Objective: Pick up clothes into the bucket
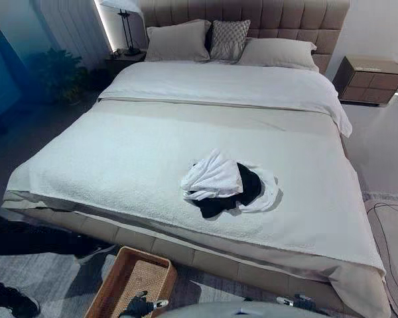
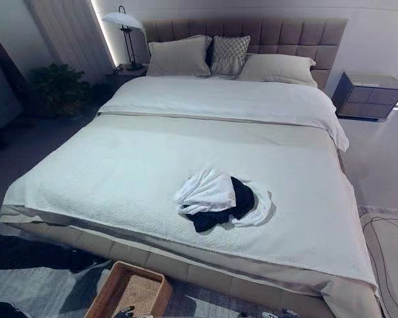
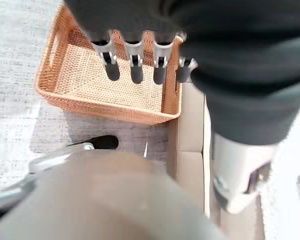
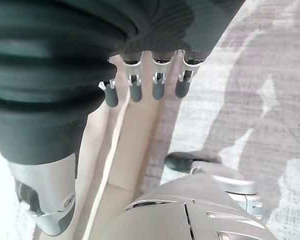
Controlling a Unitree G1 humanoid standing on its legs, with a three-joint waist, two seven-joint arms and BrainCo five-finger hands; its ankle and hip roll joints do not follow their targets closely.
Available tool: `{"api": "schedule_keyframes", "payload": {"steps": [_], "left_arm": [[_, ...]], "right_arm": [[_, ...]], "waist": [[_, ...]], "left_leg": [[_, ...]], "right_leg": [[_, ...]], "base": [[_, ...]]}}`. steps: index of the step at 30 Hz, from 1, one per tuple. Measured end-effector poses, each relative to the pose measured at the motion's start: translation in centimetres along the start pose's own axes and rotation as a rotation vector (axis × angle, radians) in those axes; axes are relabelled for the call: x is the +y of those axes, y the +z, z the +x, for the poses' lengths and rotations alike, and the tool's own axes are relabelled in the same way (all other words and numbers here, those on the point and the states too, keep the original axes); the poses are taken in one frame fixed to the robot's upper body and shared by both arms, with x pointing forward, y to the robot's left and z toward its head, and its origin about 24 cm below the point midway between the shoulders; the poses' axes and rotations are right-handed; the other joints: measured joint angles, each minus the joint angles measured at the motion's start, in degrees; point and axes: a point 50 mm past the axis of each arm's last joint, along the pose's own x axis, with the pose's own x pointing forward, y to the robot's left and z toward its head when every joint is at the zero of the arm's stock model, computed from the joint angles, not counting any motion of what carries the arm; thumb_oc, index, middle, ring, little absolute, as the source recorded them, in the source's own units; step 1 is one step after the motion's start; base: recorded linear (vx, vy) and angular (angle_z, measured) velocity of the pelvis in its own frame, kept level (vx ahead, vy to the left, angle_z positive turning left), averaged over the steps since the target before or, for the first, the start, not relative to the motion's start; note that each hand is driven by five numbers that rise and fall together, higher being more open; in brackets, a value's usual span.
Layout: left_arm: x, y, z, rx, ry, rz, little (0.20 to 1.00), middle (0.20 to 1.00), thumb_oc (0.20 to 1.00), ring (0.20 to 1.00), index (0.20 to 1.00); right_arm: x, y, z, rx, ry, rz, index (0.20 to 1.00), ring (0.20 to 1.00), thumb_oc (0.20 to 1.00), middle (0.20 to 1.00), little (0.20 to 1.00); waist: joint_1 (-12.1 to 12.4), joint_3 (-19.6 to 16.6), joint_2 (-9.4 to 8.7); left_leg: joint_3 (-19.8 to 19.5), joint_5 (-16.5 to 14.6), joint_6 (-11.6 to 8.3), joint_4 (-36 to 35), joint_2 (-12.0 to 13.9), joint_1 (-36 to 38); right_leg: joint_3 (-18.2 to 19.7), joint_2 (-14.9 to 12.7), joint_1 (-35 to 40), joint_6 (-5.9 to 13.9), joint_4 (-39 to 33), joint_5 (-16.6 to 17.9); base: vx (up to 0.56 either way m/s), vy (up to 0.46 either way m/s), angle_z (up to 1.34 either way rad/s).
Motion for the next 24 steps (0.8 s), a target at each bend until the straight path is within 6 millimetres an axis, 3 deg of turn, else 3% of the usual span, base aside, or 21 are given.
{"api": "schedule_keyframes", "payload": {"steps": [16,20,24], "left_arm": [[0.0,0.0,0.0,-0.002,-0.001,0.000,1.000,1.000,1.000,1.000,1.000],[0.0,0.0,0.0,-0.005,0.000,-0.002,1.000,1.000,1.000,1.000,1.000],[0.2,0.6,0.0,-0.035,0.001,0.007,1.000,1.000,1.000,1.000,1.000]], "right_arm": [[0.0,0.4,0.1,-0.010,-0.002,0.007,1.000,1.000,1.000,1.000,1.000],[0.1,1.9,0.2,-0.054,-0.010,0.039,1.000,1.000,1.000,1.000,1.000],[0.2,6.2,0.2,-0.205,-0.003,0.080,1.000,1.000,1.000,1.000,1.000]], "waist": [[0.05,0.11,0.05],[0.10,0.63,0.10],[0.07,1.54,0.39]], "left_leg": [[-0.02,-0.01,0.00,-0.25,0.00,-0.78],[-0.16,0.00,0.00,-0.32,-0.07,-1.27],[-0.37,0.04,-0.01,0.60,-0.25,-3.38]], "right_leg": [[-0.04,0.00,-0.53,-0.05,0.00,-0.06],[-0.34,-0.03,-1.21,0.02,0.06,0.00],[-0.54,-0.15,-3.00,0.14,0.12,0.24]], "base": [[0.01,-0.011,-0.02],[-0.01,0.004,0.01],[-0.02,0.012,0.01]]}}
